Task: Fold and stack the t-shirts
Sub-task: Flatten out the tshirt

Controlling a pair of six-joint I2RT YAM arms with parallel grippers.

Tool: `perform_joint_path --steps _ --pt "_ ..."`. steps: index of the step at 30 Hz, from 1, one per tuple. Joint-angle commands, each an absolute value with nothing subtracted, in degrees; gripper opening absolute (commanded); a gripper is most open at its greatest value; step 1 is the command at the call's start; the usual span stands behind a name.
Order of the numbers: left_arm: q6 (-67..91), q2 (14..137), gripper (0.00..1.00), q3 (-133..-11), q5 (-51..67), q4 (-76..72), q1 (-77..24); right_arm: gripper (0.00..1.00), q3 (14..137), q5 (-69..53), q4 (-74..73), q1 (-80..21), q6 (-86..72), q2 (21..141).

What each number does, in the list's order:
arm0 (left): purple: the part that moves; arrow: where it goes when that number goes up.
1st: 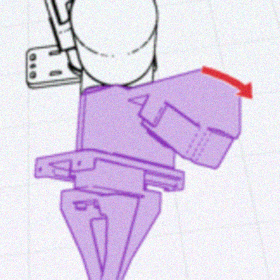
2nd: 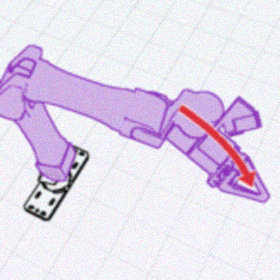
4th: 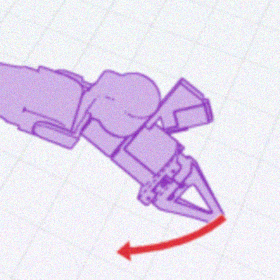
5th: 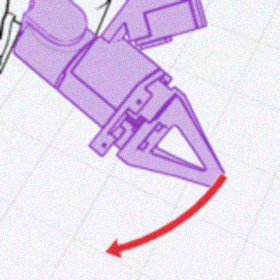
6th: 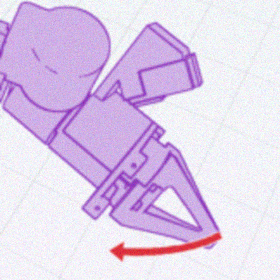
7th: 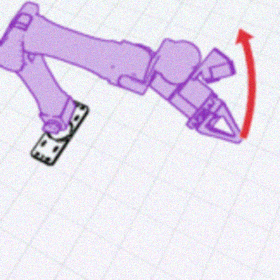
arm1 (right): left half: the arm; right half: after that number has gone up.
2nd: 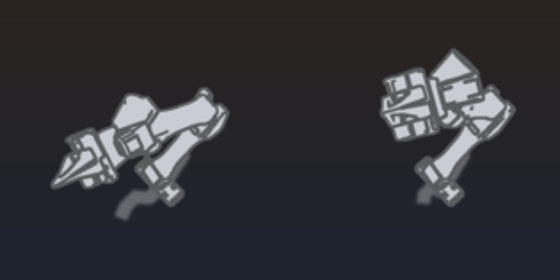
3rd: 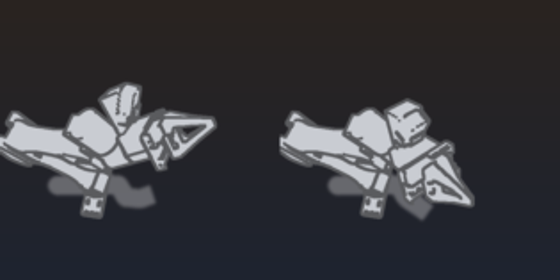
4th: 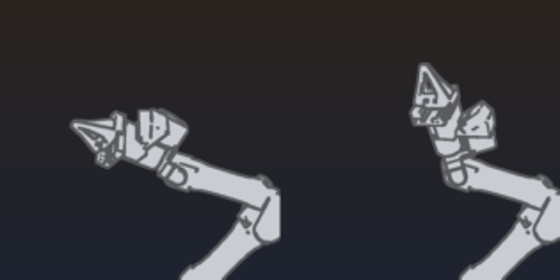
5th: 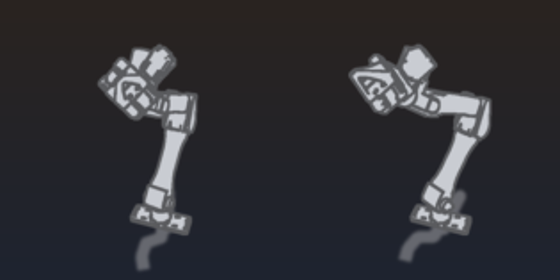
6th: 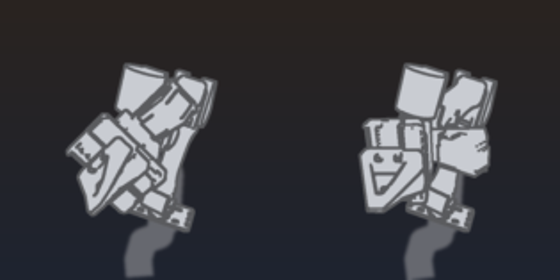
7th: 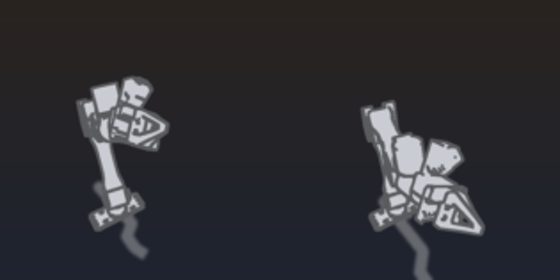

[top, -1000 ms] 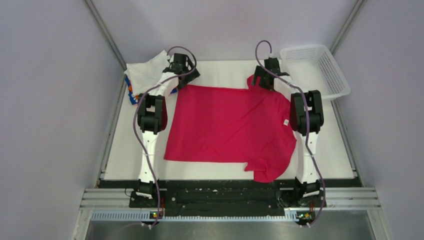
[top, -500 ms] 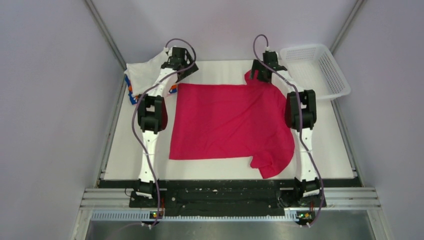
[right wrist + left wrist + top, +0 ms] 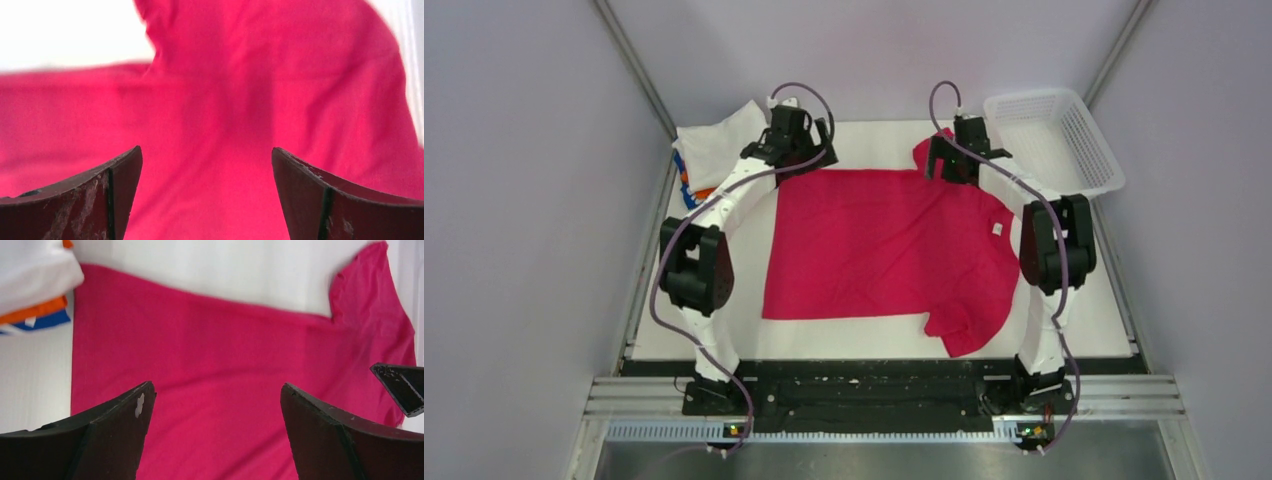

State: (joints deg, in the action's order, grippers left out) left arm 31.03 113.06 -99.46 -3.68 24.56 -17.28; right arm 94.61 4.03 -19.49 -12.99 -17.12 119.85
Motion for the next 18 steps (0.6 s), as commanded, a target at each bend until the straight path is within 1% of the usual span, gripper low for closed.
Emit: perform_joint_path --steps 1,5,8,13,18 --pt "29.5 105.1 0.99 -87.7 -5.0 21.5 -18.9 0.99 82.2 6.0 -14.2 -15.7 -17.9 109.0" --pt "31.0 105.9 0.99 -84.0 -8.5 25.3 -19.4 0.99 72.5 5.7 -13.2 -16.3 -19.8 105.3" --pt "31.0 110.0 0.99 -85.9 -8.7 27.8 -19.5 0.99 68.9 5.3 -12.3 -16.4 -20.5 104.9" --pt "31.8 120.4 0.99 -94.7 -11.8 34.5 -19.2 0.99 68.9 4.5 -11.8 -16.5 -20.4 108.3" --pt "32.0 128.4 0.99 -101.0 -14.1 36.3 -17.9 0.99 71.2 4.2 -11.6 -16.5 -20.5 112.2"
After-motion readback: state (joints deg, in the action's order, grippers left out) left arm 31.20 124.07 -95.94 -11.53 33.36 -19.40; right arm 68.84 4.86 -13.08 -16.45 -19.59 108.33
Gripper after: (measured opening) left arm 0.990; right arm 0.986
